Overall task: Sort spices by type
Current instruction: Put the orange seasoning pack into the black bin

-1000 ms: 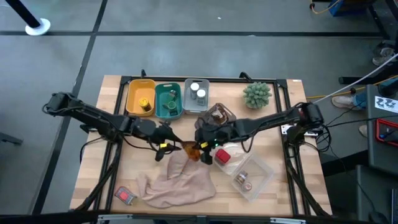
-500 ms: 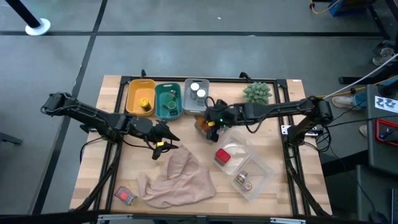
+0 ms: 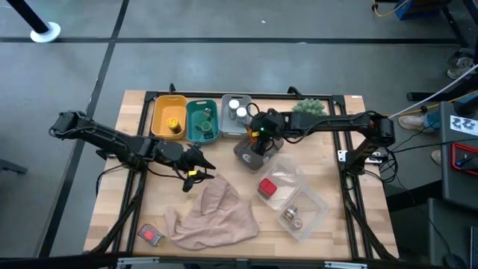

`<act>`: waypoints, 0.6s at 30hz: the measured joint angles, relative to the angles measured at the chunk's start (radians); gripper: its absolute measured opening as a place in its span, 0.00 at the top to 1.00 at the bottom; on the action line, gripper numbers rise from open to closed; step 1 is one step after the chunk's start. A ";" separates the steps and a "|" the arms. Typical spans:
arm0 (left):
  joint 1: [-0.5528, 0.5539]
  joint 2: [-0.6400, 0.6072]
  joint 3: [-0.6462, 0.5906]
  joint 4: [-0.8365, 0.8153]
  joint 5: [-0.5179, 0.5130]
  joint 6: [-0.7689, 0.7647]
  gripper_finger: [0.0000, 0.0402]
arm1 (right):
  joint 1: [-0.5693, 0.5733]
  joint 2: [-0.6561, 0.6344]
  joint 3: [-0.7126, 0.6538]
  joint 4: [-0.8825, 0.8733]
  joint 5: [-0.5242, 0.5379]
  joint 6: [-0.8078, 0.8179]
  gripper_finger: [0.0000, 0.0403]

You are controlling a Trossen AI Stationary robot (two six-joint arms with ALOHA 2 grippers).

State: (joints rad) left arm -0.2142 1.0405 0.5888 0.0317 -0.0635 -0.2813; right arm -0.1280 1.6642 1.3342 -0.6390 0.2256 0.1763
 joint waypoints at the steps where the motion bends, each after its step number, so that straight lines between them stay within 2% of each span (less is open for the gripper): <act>1: 0.000 0.000 0.000 0.000 0.000 0.000 0.61 | -0.004 0.004 -0.006 0.012 0.000 -0.002 0.99; 6: 0.000 0.001 0.000 -0.004 0.000 0.000 0.61 | -0.019 0.006 -0.063 0.044 -0.001 -0.006 0.98; 18: -0.002 0.001 0.000 -0.008 0.000 0.000 0.61 | -0.017 0.009 -0.094 0.050 0.000 -0.006 0.97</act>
State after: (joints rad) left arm -0.2157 1.0412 0.5888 0.0237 -0.0635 -0.2813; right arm -0.1450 1.6733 1.2400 -0.5893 0.2251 0.1699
